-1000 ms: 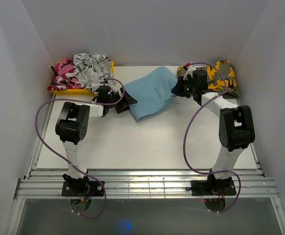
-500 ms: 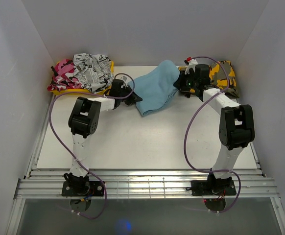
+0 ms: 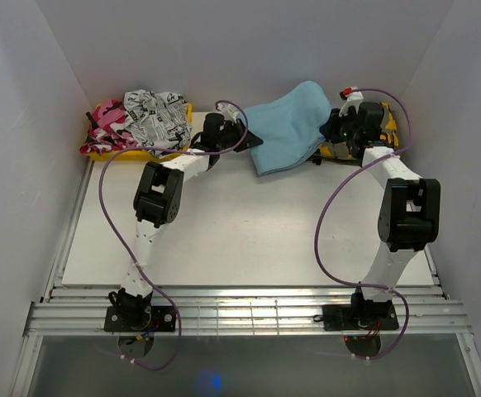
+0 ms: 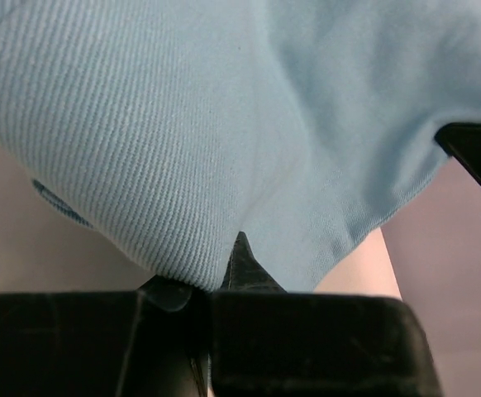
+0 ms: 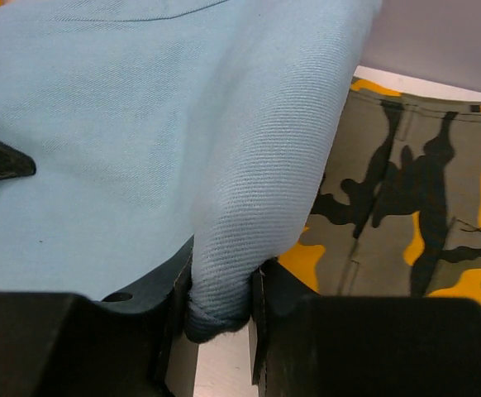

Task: Fold and stack the trousers
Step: Neatly place the folded trousers to the corner

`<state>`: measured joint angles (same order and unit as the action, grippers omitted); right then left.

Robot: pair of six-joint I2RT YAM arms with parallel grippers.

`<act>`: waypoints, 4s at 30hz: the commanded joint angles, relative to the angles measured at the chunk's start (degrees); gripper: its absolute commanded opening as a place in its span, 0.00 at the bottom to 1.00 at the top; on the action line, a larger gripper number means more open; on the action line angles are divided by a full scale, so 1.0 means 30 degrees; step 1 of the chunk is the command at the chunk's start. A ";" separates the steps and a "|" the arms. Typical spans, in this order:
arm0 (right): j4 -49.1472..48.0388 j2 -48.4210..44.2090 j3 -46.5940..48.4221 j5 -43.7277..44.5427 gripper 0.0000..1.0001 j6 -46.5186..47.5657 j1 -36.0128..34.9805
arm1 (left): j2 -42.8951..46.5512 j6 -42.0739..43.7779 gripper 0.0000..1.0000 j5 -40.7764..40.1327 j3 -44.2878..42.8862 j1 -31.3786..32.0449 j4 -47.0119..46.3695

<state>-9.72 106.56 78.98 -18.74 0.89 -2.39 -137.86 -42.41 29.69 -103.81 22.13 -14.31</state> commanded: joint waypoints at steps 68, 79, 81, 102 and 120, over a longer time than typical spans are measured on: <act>0.8656 0.2089 0.6797 0.4131 0.72 0.5064 0.1123 | 1.7653 0.6960 0.98 0.4460 1.6027 -0.1078 0.2514; 0.8457 0.9389 1.3666 1.3217 0.77 0.9923 -0.3332 | 1.8736 0.7107 0.98 0.4516 1.7141 -0.2540 0.2366; 0.7635 1.0060 1.3137 1.4065 0.77 1.0367 -0.3450 | 1.8854 0.6874 0.98 0.4720 1.7346 -0.2863 0.2366; 0.8803 0.7490 1.2756 1.2317 0.75 0.9580 -0.3451 | 1.9323 0.5495 0.98 0.6274 1.9104 -0.3744 0.0872; 0.8512 1.0442 1.3605 1.4742 0.76 1.1218 -0.3509 | 1.9353 0.4910 0.98 0.6860 1.9749 -0.4388 0.0491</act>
<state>17.91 136.20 118.85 22.85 32.88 -12.88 -82.78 -27.09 48.71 -45.32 9.65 -11.51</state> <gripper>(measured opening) 0.756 0.976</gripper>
